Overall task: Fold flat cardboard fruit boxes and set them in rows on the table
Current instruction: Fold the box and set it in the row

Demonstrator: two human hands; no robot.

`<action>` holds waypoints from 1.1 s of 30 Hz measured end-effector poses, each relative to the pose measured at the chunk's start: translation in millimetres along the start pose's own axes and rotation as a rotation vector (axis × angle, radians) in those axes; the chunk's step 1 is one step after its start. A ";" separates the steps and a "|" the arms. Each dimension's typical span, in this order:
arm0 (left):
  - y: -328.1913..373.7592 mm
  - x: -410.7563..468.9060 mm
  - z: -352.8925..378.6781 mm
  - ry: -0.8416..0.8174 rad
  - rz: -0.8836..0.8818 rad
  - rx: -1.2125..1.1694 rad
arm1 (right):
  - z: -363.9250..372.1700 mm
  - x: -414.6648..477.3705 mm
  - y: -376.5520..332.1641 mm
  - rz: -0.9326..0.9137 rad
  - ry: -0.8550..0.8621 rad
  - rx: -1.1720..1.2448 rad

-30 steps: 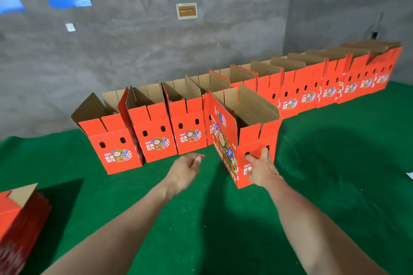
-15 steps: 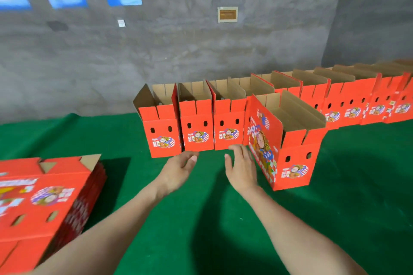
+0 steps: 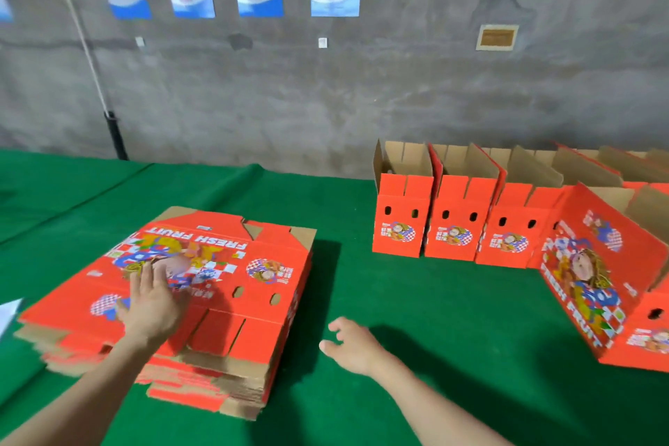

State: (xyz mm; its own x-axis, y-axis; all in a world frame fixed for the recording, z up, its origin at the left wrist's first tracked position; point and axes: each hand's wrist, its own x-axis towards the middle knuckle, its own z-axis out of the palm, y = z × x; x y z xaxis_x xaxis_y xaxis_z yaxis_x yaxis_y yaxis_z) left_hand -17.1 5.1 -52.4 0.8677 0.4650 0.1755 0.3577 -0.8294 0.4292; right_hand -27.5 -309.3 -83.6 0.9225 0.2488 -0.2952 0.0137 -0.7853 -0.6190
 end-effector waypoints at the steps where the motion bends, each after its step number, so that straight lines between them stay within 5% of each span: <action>1: -6.9 -2.4 8.7 -0.118 0.035 0.105 | 4.5 3.4 -1.1 0.040 0.000 -0.003; 4: -1.4 -24.3 35.2 -0.331 0.245 0.250 | 15.0 12.6 -7.8 0.128 0.012 0.061; 9: 17.5 -58.2 32.5 -0.253 0.469 0.086 | 21.6 25.0 -14.8 0.343 0.161 0.718; 14: 21.5 -62.4 16.6 -0.146 0.431 -0.242 | 8.9 16.8 -14.8 0.436 0.192 1.082; 17: 37.2 -61.2 4.2 -0.133 0.414 -0.310 | -1.8 7.7 -31.6 0.315 0.180 1.088; 28: 191.4 -88.1 -62.0 -0.016 0.648 -0.680 | -65.7 -68.7 -65.2 -0.410 0.864 1.068; 33: 277.3 -133.5 -99.0 -0.354 0.780 -1.032 | -51.6 -95.9 -52.2 -0.563 1.057 0.692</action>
State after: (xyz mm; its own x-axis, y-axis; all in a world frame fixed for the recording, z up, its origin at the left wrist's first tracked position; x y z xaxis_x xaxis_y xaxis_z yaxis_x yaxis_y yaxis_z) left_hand -67.9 -256.2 130.9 0.8226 -0.2536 0.5090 -0.5540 -0.1550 0.8180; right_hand -96.8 -321.5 14.6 0.7123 -0.3526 0.6069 0.5727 -0.2077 -0.7930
